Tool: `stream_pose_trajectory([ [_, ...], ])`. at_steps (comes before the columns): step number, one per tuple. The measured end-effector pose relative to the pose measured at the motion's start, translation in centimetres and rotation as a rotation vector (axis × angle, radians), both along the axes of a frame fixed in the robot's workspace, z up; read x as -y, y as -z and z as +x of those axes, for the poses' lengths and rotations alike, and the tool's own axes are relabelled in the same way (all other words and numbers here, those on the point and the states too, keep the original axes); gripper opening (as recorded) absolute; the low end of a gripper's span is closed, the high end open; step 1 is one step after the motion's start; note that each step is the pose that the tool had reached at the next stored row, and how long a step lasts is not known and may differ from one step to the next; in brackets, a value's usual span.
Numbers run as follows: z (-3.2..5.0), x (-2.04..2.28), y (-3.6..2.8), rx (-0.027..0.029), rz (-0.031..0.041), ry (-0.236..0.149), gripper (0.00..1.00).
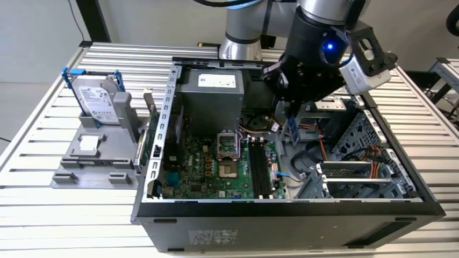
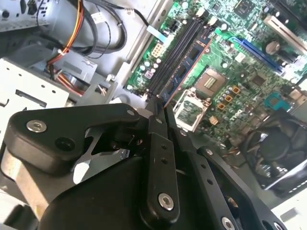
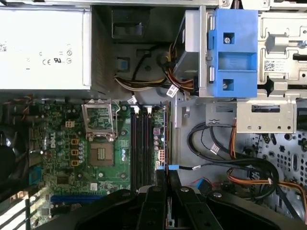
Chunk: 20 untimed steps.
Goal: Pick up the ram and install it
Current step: 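Insert the ram into the slot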
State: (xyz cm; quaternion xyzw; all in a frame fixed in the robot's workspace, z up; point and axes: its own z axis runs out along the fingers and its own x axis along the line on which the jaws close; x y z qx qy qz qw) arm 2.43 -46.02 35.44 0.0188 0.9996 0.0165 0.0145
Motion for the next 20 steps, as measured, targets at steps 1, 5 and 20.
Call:
stream_pose_trajectory([
  [1, -0.01, 0.0, 0.18, 0.0001, 0.0, 0.013, 0.0],
  [5, -0.06, 0.0, 0.91, 0.0, -0.0003, 0.059, 0.0],
  [20, -0.12, 0.0, 1.7, 0.0, 0.0, 0.095, 0.0],
])
